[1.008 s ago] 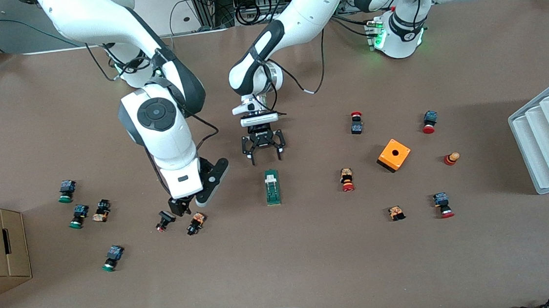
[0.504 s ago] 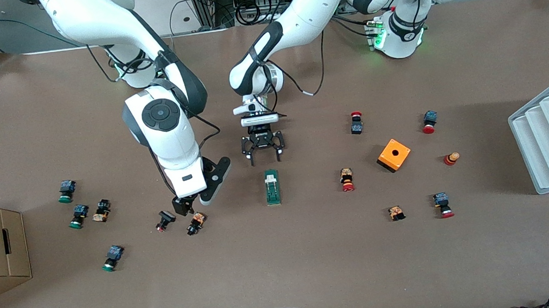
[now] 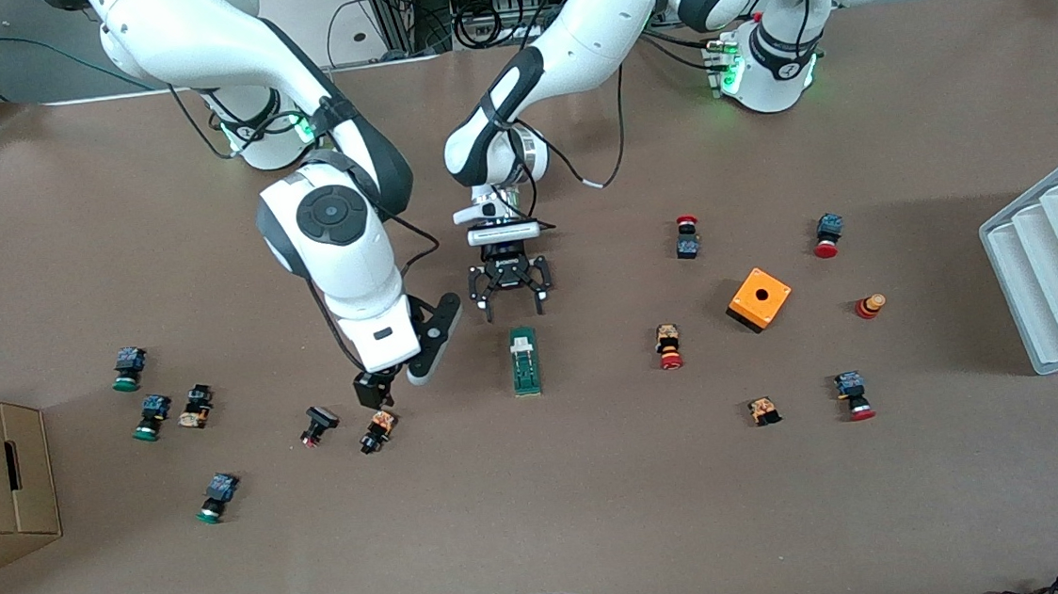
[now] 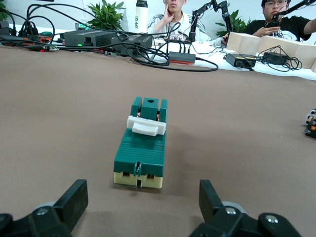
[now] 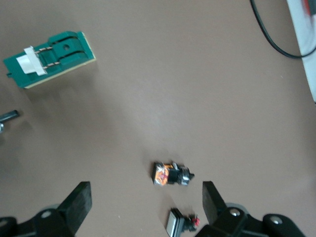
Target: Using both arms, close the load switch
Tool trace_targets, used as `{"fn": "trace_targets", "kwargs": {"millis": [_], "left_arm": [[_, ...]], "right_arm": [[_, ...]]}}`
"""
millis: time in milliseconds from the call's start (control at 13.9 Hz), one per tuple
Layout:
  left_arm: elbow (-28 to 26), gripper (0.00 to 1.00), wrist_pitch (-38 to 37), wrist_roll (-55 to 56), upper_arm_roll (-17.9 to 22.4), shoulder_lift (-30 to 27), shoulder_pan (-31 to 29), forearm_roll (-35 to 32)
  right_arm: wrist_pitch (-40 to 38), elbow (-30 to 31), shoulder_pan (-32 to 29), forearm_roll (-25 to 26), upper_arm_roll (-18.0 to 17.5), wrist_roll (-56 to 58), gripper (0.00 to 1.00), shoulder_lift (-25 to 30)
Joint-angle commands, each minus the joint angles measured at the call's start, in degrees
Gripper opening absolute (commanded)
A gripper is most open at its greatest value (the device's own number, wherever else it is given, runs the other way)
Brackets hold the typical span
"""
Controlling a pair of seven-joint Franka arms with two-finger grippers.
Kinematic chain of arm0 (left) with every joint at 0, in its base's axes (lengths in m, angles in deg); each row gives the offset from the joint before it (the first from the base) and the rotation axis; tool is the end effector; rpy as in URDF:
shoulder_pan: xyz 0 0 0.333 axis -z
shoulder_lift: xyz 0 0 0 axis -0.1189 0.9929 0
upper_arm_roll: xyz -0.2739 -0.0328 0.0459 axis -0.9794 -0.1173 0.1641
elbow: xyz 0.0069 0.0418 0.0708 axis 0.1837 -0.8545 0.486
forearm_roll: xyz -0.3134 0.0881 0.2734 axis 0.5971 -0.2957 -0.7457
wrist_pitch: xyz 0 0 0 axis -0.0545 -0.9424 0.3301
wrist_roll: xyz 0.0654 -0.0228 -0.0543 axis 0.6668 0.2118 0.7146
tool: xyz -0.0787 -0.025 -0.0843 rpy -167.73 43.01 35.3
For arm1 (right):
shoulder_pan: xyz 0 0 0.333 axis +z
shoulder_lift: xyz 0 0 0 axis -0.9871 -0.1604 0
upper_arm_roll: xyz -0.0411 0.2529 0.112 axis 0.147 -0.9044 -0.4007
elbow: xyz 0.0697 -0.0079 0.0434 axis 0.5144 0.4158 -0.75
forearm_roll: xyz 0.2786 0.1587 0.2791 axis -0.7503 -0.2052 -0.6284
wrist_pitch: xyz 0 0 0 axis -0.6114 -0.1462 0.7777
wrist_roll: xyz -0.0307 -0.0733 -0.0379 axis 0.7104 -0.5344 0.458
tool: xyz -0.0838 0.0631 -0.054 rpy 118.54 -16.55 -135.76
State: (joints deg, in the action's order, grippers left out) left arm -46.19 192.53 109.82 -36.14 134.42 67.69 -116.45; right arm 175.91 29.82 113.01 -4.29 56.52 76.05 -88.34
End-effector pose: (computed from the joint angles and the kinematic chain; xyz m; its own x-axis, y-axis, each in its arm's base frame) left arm 0.3132 -0.5663 0.0167 0.3363 0.1282 0.9330 0.1031 -0.9898 0.0988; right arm 0.5891 0.3428 0.3030 0.3936 0.9188 0.0287 0.8919 -0.3892 0.2303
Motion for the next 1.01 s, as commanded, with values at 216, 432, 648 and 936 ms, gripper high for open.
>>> {"fn": "trace_targets", "kwargs": {"millis": [216, 432, 648, 936], "left_arm": [[1.3, 0.99, -1.1, 1.2, 0.5, 1.1, 0.7, -1.2], [1.2, 0.99, -1.1, 1.2, 0.5, 1.2, 0.7, -1.2], [1.2, 0.99, -1.6, 1.2, 0.5, 1.6, 0.7, -1.2], [1.2, 0.99, -1.9, 1.2, 0.5, 1.8, 0.7, -1.3]], "right_arm": [[4.9, 0.0, 3.5, 1.0, 0.3, -1.0, 1.00, -3.5], [6.0, -0.1, 4.8, 0.9, 0.3, -1.5, 1.00, -4.9], [6.1, -0.2, 6.2, 0.8, 0.3, -2.8, 1.00, -6.3], [6.3, -0.4, 7.3, 0.8, 0.3, -4.6, 1.00, -7.7]]}}
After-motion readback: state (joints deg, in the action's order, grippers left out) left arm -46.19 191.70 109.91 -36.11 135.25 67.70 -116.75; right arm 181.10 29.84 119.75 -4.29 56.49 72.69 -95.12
